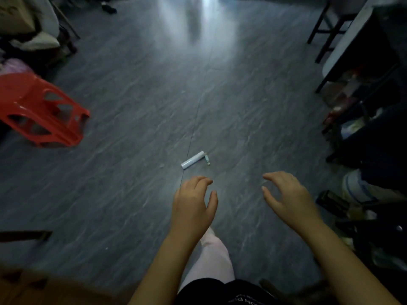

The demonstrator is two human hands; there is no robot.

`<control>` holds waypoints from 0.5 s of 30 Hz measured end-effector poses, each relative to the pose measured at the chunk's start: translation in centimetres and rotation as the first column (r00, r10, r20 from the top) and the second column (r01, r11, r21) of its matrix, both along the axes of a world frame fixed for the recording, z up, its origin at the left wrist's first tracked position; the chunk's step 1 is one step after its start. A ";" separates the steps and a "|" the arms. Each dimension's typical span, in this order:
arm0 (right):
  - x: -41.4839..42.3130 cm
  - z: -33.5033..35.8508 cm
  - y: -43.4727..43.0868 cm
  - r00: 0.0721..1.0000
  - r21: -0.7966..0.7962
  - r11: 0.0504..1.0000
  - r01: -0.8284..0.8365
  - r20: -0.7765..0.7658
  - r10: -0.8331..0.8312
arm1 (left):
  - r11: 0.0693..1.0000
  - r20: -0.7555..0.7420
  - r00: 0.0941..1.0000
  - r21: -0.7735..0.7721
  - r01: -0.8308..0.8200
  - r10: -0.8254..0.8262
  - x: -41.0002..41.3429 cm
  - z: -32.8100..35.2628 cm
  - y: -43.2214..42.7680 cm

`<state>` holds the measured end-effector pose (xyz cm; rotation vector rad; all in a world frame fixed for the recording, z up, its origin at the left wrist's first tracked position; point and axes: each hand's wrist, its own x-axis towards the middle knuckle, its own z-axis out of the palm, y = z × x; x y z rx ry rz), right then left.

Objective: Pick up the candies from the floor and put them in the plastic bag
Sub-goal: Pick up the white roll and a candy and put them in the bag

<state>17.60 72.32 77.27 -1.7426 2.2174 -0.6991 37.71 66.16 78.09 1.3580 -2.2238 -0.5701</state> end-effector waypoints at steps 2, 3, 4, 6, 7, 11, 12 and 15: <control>-0.5 1.0 -4.9 0.999 -0.020 0.999 -0.033 -0.006 0.033 | 1.000 0.000 1.000 -0.007 -0.012 0.012 -0.6 0.3 -4.3; -0.7 1.3 -7.0 0.999 -0.032 0.998 -0.045 -0.008 0.045 | 1.000 0.005 1.000 -0.013 -0.015 0.015 -0.9 0.3 -6.4; -0.9 1.4 -9.0 0.999 -0.038 0.998 -0.053 -0.005 0.053 | 1.000 0.013 1.000 -0.021 -0.019 0.019 -1.3 0.3 -8.4; -1.6 1.3 -12.1 0.998 -0.035 0.998 -0.056 0.020 0.057 | 0.999 0.036 0.999 -0.023 -0.032 0.033 -2.2 0.2 -11.9; -2.1 1.0 -13.5 0.998 -0.028 0.998 -0.057 0.033 0.058 | 0.999 0.043 0.998 -0.018 -0.046 0.046 -2.6 0.0 -13.3; -4.8 -1.0 -18.4 0.995 0.034 0.995 -0.094 0.047 0.092 | 0.989 0.050 0.989 0.049 -0.140 0.138 -3.9 -1.8 -17.9; -5.7 -1.6 -19.9 0.992 0.042 0.993 -0.114 0.049 0.112 | 0.984 0.058 0.985 0.062 -0.168 0.164 -4.2 -2.4 -18.9; -8.3 -3.6 -24.9 0.981 0.079 0.979 -0.187 0.058 0.183 | 0.958 0.088 0.959 0.078 -0.276 0.269 -5.6 -4.2 -21.8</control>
